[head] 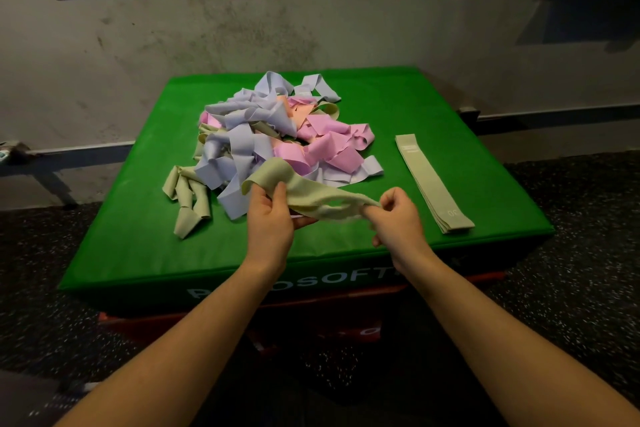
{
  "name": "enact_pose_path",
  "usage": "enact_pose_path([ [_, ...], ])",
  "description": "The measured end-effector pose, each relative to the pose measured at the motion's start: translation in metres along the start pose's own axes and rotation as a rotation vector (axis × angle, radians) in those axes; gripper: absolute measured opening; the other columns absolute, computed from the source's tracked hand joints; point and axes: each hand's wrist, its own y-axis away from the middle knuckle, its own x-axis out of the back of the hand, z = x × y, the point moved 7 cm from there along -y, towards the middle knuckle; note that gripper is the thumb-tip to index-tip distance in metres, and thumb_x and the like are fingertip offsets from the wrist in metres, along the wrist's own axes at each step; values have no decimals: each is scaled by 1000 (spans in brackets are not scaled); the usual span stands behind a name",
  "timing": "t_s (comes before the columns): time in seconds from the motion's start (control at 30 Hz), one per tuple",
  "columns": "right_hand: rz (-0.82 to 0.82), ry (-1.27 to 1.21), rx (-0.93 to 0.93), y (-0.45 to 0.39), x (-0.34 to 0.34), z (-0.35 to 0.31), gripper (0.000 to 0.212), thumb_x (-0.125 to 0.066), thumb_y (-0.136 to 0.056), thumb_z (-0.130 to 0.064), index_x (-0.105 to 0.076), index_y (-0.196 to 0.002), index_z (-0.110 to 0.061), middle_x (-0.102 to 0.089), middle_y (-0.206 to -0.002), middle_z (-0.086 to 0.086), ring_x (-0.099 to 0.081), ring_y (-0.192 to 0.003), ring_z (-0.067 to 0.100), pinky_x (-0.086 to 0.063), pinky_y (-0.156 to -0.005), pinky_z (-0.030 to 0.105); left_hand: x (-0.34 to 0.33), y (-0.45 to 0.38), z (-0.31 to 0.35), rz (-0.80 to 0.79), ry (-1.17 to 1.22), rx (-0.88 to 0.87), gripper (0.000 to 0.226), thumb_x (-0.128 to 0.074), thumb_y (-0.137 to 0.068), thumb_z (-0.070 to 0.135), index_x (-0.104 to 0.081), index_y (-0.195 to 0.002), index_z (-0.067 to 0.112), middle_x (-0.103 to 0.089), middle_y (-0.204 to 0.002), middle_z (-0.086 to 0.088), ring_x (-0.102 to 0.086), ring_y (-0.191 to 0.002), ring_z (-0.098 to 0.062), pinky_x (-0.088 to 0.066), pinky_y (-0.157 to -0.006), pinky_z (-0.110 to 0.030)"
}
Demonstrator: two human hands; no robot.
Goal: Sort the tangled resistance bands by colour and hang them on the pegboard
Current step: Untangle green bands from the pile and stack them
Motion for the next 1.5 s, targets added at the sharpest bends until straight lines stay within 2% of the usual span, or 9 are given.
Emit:
enact_pose_path([
  [0.17,-65,168,153,-2,2,-9,15,-64,-87,-7,-56,-91,-19,-55,-83,11,-50,-65,15,-50,-56,38,4,-6,-4,-5,-71,-14,17,-38,-107,15,-49,-112,26,-57,-119,-13,-66,-97,-24,-59,-62,-29],
  [0.27,-132,198,156,-4,0,-7,17,-62,-86,-5,-62,-98,-18,-58,-100,7,-52,-80,10,-42,-67,17,10,-13,-10,0,-81,19,15,-38,-107,16,-49,-112,24,-59,-119,-15,-69,-91,-22,-60,-62,-32],
  [0.47,-442,-537,-170,10,-14,-1,38,-71,-76,-6,-48,-106,-11,-62,-101,5,-59,-94,19,-55,-86,48,6,-19,-12,-17,-97,67,15,-38,-107,16,-49,-107,26,-59,-118,-15,-66,-97,-32,-60,-59,-31],
  [0.6,-491,-671,-214,10,-9,-4,35,-73,-76,-9,-54,-106,-12,-65,-101,3,-58,-95,18,-51,-84,41,5,-23,-13,-25,-110,96,15,-38,-107,16,-49,-105,26,-61,-116,-15,-67,-89,-25,-59,-57,-32],
  [0.73,-509,-417,-215,9,-7,4,35,-72,-78,-13,-67,-113,-10,-71,-108,8,-68,-97,25,-59,-75,37,7,-28,-14,-15,-99,135,14,-38,-108,17,-49,-107,25,-62,-111,-10,-67,-86,-24,-61,-59,-35],
  [0.97,-17,-62,42,-6,28,7,32,-74,-87,-26,-50,-72,-12,-65,-75,8,-67,-63,17,-51,-46,29,0,-23,-20,-89,-129,149,9,-41,-107,16,-49,-108,20,-61,-113,-17,-67,-86,-25,-58,-55,-28],
  [1.2,-408,-538,-145,1,12,4,27,-72,-78,-28,-50,-67,-16,-65,-76,1,-63,-83,19,-50,-83,35,7,-32,-21,-52,-101,172,11,-41,-106,14,-50,-108,20,-65,-107,-10,-68,-89,-29,-62,-62,-39],
  [1.33,-518,-380,-102,7,10,-1,23,-70,-86,-29,-59,-80,-9,-65,-100,8,-62,-98,22,-49,-95,39,10,-38,-24,-16,-106,215,11,-39,-107,15,-49,-109,21,-64,-111,-8,-69,-93,-26,-62,-71,-45],
  [1.5,-404,-63,22,1,18,-5,4,-71,-86,-12,-71,-90,-13,-69,-100,0,-61,-90,11,-49,-79,20,14,-55,-21,14,-60,229,13,-37,-107,12,-46,-115,16,-62,-117,-9,-66,-94,-20,-59,-64,-31],
])
